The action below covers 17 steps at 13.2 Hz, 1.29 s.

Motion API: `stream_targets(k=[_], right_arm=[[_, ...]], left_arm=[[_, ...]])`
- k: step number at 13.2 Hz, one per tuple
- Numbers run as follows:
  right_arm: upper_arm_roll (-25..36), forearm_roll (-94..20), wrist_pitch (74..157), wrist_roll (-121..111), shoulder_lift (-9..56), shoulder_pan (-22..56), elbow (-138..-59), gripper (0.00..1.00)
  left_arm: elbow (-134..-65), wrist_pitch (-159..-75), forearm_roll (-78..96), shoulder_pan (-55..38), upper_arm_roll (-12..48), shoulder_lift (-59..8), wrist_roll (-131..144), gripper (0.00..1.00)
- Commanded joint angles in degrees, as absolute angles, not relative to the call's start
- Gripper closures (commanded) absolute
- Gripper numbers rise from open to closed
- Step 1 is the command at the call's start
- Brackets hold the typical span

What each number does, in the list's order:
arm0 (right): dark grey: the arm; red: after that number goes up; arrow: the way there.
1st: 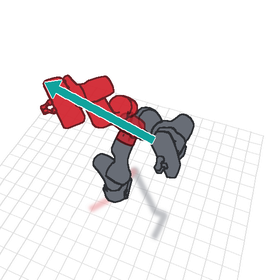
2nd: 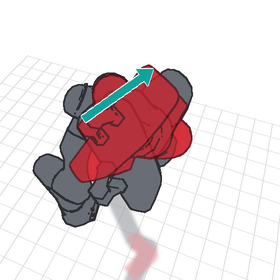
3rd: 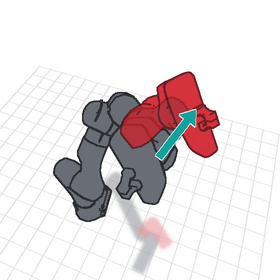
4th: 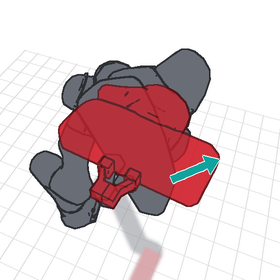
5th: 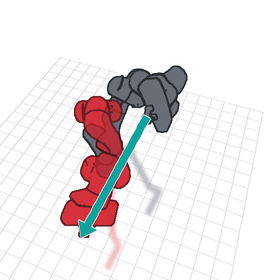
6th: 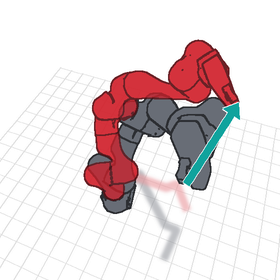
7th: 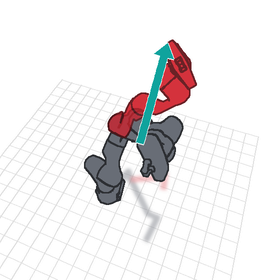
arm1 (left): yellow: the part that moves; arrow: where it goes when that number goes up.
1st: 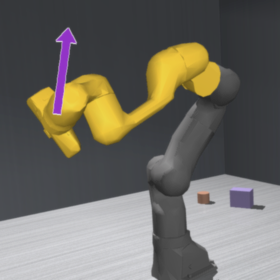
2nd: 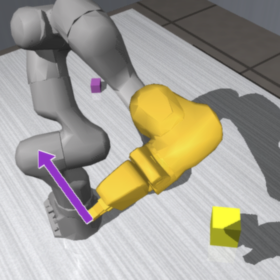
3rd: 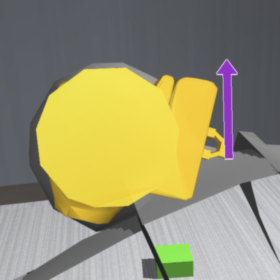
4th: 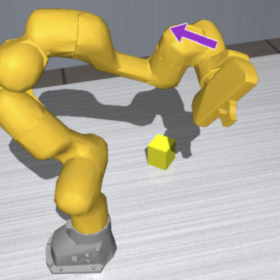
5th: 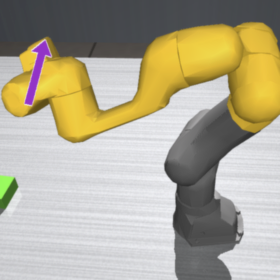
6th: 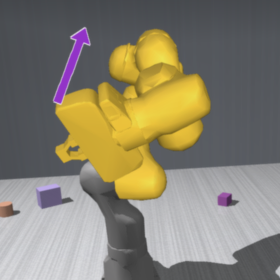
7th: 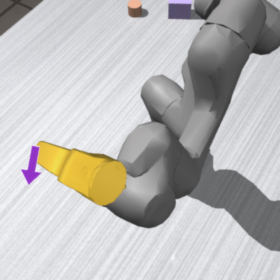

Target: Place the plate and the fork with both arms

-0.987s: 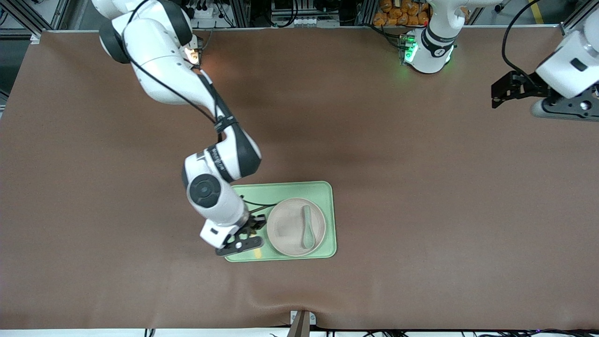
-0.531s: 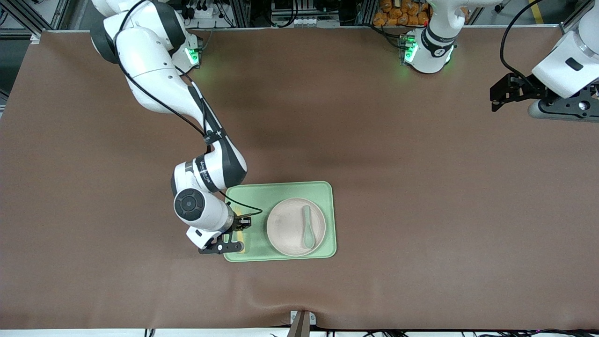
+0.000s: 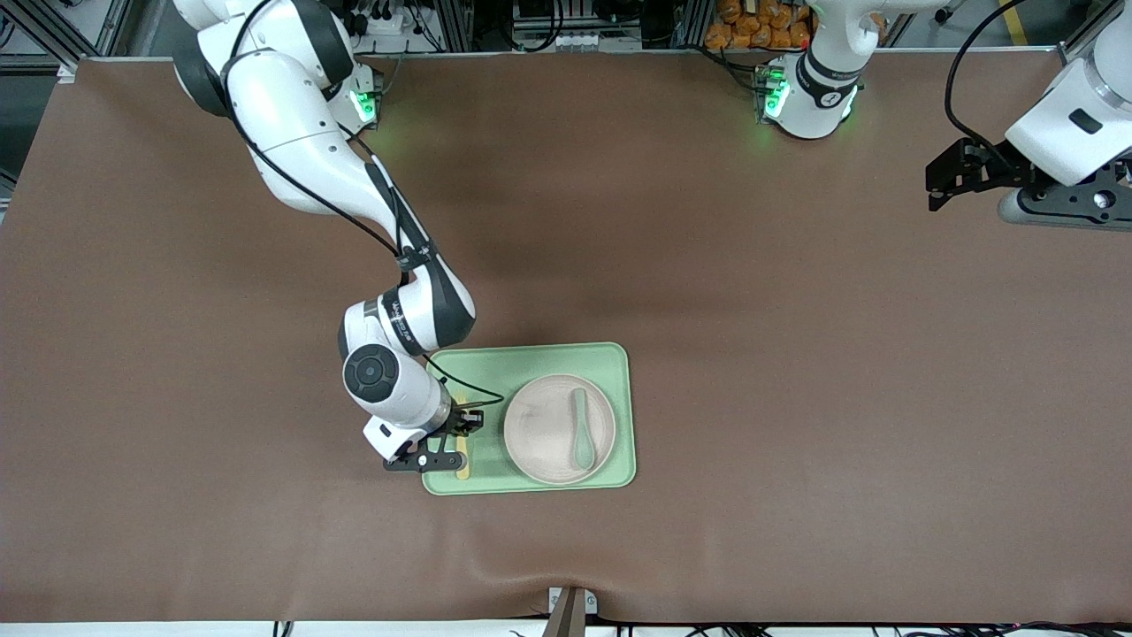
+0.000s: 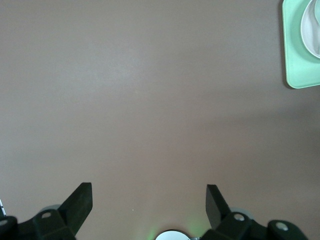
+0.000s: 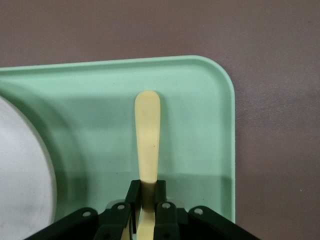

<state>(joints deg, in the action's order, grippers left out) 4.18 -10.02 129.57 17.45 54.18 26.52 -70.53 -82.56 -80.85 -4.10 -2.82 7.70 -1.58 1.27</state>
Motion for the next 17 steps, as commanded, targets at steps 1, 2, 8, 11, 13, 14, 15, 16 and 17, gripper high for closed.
stream_targets(k=[1,2,8,11,13,14,15,16,17], right_arm=[[3.9,-10.7,129.5,19.2,51.1,26.5,-73.9,0.0],[4.0,-10.7,129.4,19.4,50.3,26.5,-73.8,0.0],[3.3,-10.7,120.4,18.7,43.5,18.4,-72.6,0.0],[-0.9,-10.6,114.5,19.6,38.4,11.0,-72.6,0.0],[-2.1,-10.5,109.9,19.1,34.7,5.8,-72.6,0.0],[-3.9,-10.5,107.0,19.2,33.1,3.5,-72.5,0.0],[-5.3,-10.3,103.9,19.3,31.2,1.5,-72.5,0.0],[-5.4,-9.8,101.6,18.9,29.6,1.1,-72.5,0.0],[-5.3,-8.6,99.3,18.7,27.8,0.9,-72.5,0.0]], left_arm=[[-82.5,-81.4,-3.0,-1.9,7.8,-1.4,1.2,0.0],[-82.5,-81.4,-2.6,-1.9,7.8,-1.4,1.2,0.0],[-82.6,-81.4,-0.2,0.3,7.8,-1.5,1.2,0.0],[-82.5,-81.7,0.4,0.4,7.8,-1.4,1.2,0.0],[-82.5,-81.7,0.4,0.3,8.3,-1.2,1.3,0.0],[-82.5,-81.7,0.4,0.3,8.3,-1.2,1.2,0.0],[-82.5,-81.7,0.4,0.4,8.3,-1.2,1.2,0.0],[-82.5,-81.7,0.4,0.4,8.3,-1.2,1.2,0.0],[-82.5,-81.7,0.4,0.4,8.3,-1.3,1.2,0.0]])
